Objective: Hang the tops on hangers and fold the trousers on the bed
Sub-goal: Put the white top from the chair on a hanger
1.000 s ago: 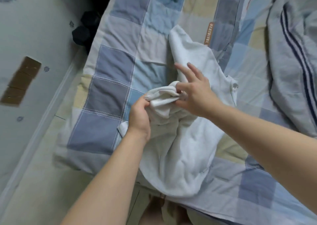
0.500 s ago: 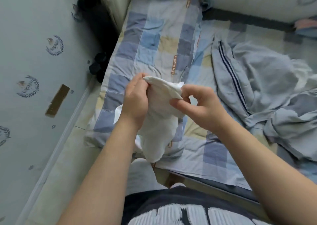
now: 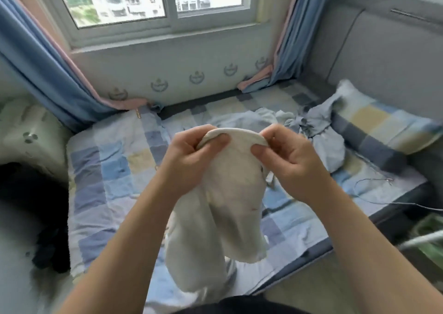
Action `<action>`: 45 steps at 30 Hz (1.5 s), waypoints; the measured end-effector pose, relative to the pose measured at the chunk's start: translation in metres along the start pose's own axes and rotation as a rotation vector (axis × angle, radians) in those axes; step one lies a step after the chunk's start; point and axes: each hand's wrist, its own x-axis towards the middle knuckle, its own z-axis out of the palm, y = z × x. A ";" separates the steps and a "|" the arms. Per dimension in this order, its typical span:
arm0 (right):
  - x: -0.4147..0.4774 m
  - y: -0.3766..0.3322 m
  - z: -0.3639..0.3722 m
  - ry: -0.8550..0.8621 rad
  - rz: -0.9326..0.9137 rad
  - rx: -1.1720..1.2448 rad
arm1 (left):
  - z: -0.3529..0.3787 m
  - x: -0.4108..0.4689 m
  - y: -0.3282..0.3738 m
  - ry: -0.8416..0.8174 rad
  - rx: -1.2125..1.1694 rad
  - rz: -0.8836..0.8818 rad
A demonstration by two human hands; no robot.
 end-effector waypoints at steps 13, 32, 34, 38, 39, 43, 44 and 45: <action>-0.194 -0.028 -0.016 0.123 0.764 -0.619 | 0.094 -0.058 0.023 -0.474 -0.198 0.082; -0.555 -0.171 -0.034 1.366 0.776 -0.104 | 0.386 -0.241 0.101 -0.951 -0.018 0.013; -0.581 -0.183 -0.039 1.419 0.755 -0.062 | 0.410 -0.283 0.112 -1.060 -0.025 0.012; -0.625 -0.196 -0.045 1.609 0.696 0.068 | 0.431 -0.367 0.141 -1.167 -0.156 0.044; -0.635 -0.200 -0.047 1.652 0.678 0.095 | 0.432 -0.389 0.148 -1.181 -0.183 0.045; -0.670 -0.226 -0.055 1.754 0.583 0.178 | 0.437 -0.465 0.162 -1.327 -0.270 0.026; -0.678 -0.232 -0.057 1.771 0.553 0.208 | 0.441 -0.480 0.163 -1.355 -0.256 0.006; -0.686 -0.238 -0.058 1.785 0.513 0.254 | 0.447 -0.493 0.163 -1.374 -0.229 -0.003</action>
